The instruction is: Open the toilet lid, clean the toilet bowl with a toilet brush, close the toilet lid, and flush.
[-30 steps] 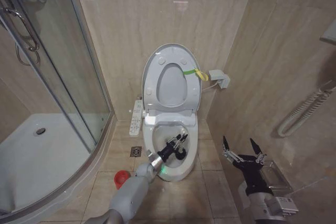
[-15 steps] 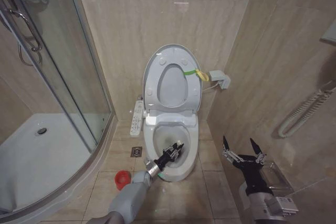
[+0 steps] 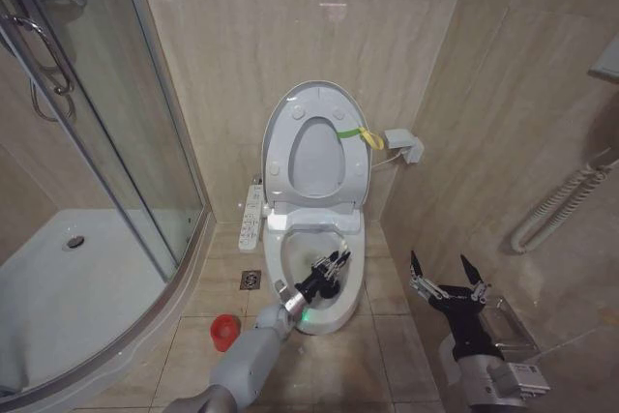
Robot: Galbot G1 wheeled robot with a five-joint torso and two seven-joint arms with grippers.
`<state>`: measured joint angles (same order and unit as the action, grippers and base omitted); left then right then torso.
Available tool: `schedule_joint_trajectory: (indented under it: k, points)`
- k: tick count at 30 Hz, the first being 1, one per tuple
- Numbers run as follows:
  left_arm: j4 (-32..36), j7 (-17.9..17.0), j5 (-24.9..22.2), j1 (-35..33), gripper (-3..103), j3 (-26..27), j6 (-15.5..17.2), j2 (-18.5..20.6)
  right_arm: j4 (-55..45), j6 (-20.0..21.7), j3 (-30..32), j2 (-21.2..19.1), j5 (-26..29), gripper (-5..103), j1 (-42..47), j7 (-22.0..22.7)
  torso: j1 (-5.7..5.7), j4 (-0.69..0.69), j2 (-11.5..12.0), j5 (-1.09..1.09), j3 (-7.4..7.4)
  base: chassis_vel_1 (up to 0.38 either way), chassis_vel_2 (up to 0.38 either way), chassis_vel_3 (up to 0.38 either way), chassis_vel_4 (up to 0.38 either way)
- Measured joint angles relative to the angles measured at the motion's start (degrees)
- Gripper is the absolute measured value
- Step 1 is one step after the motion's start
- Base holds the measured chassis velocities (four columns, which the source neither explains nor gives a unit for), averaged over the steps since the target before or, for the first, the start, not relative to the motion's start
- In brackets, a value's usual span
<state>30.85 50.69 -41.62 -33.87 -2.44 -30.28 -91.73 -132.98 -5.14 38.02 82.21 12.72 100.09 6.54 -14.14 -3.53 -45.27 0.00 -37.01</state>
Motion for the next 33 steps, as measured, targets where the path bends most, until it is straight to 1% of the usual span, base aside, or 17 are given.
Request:
schedule_joint_trajectory:
  k: [2, 3, 5, 6, 8, 9, 10, 13, 14, 15, 17, 19, 21, 28, 31, 32, 33]
  points:
    - [-0.8, 0.3, 0.6, 0.0, 23, 0.5, -0.3, 1.0, 0.0, 0.0, 0.0, 0.0, 0.0, 100, 0.0, 0.0, 0.01, -0.03, 0.0, -0.02, 0.02, 0.000, 0.000, 0.000, 0.000]
    - [-0.8, 0.3, 0.6, 0.0, 23, 0.5, -0.3, 1.0, 0.0, 0.0, 0.0, 0.0, 0.0, 100, 0.0, 0.0, 0.01, -0.03, 0.0, -0.02, 0.02, 0.000, 0.000, 0.000, 0.000]
    - [-0.4, 0.3, 0.6, -0.1, 23, 0.9, -0.4, 2.8, 0.0, 0.0, 0.0, 0.0, 0.0, 100, 0.0, 0.0, 0.01, -0.01, 0.0, 0.00, 0.00, 0.000, 0.000, 0.000, 0.000]
    - [-0.4, 0.3, 0.6, -0.1, 23, 0.9, -0.4, 2.8, 0.0, 0.0, 0.0, 0.0, 0.0, 100, 0.0, 0.0, 0.01, -0.01, 0.0, 0.00, 0.00, 0.000, 0.000, 0.000, 0.000]
    - [1.8, 0.2, -0.2, -0.2, 23, 1.1, -0.3, 4.8, 0.0, 0.0, 0.0, 0.0, 0.0, 100, 0.0, 0.0, 0.00, -0.04, 0.0, 0.00, -0.01, 0.000, 0.000, 0.000, 0.000]
    - [4.3, -0.3, -1.4, -0.6, 23, 0.8, 0.0, 6.2, 0.0, 0.0, 0.0, 0.0, 0.0, 100, 0.0, 0.0, -0.01, -0.03, 0.0, -0.01, -0.04, 0.000, 0.000, 0.000, 0.000]
    - [4.3, -0.3, -1.4, -0.6, 23, 0.8, 0.0, 6.2, 0.0, 0.0, 0.0, 0.0, 0.0, 100, 0.0, 0.0, -0.01, -0.03, 0.0, -0.01, -0.04, 0.000, 0.000, 0.000, 0.000]
    - [13.9, -3.3, -5.5, -2.0, 23, -0.7, 1.1, 10.5, 0.0, 0.0, 0.0, 0.0, 0.0, 100, 0.0, 0.0, -0.02, -0.04, 0.0, -0.01, -0.03, 0.000, 0.000, 0.000, 0.000]
    - [17.4, -4.7, -6.4, -2.6, 16, -1.1, 1.4, 12.1, 0.0, 0.0, 0.0, 0.0, 0.0, 100, 0.0, 0.0, -0.02, -0.04, 0.0, -0.01, -0.03, 0.000, 0.000, 0.000, 0.000]
    - [17.4, -4.7, -6.4, -2.6, 16, -1.1, 1.4, 12.1, 0.0, 0.0, 0.0, 0.0, 0.0, 100, 0.0, 0.0, -0.02, -0.04, 0.0, -0.01, -0.03, 0.000, 0.000, 0.000, 0.000]
    - [23.3, -6.7, -6.7, -3.5, 16, -1.4, 1.4, 14.6, 0.0, 0.0, 0.0, 0.0, 0.0, 100, 0.0, 0.0, -0.02, -0.02, 0.0, -0.01, -0.02, 0.000, 0.000, 0.000, 0.000]
    - [24.7, -7.1, -6.7, -3.6, 16, -1.5, 1.4, 15.2, 0.0, 0.0, 0.0, 0.0, 0.0, 100, 0.0, 0.0, -0.01, -0.03, 0.0, 0.00, -0.02, 0.000, 0.000, 0.000, 0.000]
    - [26.8, -7.5, -6.6, -4.1, 16, -1.5, 1.3, 16.5, 0.0, 0.0, 0.0, 0.0, 0.0, 100, 0.0, 0.0, -0.01, -0.04, 0.0, -0.01, -0.02, 0.000, 0.000, 0.000, 0.000]
    - [27.8, -7.5, -4.8, -4.9, 16, -0.6, 0.5, 18.0, 0.0, 0.0, 0.0, 0.0, 0.0, 100, 0.0, 0.0, -0.01, -0.02, 0.0, -0.01, -0.01, 0.000, 0.000, 0.000, 0.000]
    - [27.8, -7.6, -0.4, -5.1, 16, -0.1, -0.7, 19.2, 0.0, 0.0, 0.0, 0.0, 0.0, 100, 0.0, 0.0, -0.01, -0.02, 0.0, -0.01, -0.01, 0.000, 0.000, 0.000, 0.000]
    - [27.8, -7.6, -0.4, -5.1, 16, -0.1, -0.7, 19.2, 0.0, 0.0, 0.0, 0.0, 0.0, 100, 0.0, 0.0, -0.01, -0.02, 0.0, -0.01, -0.01, 0.000, 0.000, 0.000, 0.000]
    - [27.7, -7.7, 1.1, -5.1, 16, 0.1, -1.0, 19.7, 0.0, 0.0, 0.0, 0.0, 0.0, 100, 0.0, 0.0, 0.00, -0.03, 0.0, -0.01, -0.01, 0.000, 0.000, 0.000, 0.000]
